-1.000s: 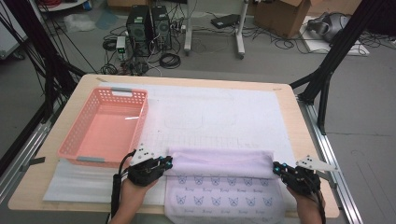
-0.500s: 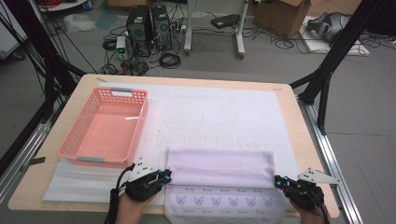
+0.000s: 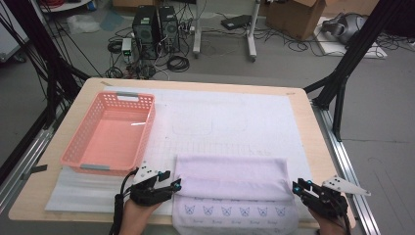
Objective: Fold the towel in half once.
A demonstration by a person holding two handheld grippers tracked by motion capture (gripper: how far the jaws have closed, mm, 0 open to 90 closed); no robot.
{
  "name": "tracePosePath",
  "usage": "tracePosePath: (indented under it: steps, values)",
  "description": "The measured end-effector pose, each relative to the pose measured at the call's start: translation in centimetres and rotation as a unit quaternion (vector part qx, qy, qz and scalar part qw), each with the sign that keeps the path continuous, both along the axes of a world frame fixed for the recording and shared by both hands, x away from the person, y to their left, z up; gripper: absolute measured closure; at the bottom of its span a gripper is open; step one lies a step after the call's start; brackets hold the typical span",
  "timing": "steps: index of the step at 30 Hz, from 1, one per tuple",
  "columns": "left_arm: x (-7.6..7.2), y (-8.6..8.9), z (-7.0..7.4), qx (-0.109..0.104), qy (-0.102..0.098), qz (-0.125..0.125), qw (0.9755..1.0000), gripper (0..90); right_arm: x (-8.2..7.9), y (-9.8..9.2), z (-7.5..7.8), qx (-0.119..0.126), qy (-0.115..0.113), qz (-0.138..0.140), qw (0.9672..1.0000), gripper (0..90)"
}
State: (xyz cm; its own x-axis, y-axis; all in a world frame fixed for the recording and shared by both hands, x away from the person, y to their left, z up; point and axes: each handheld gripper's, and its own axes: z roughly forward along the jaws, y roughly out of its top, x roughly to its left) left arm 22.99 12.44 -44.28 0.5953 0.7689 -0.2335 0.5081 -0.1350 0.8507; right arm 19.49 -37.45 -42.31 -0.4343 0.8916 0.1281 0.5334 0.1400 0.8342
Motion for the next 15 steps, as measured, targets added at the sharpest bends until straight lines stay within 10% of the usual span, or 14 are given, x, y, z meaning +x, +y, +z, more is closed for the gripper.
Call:
tracePosePath:
  steps: [15]
  values:
    - [2.6, 0.5, 0.0, 0.002, -0.003, 0.001, 1.0, 47.2, 6.2, 2.3, -2.7, -0.06, 0.029, 0.003, 0.9978, 84.3]
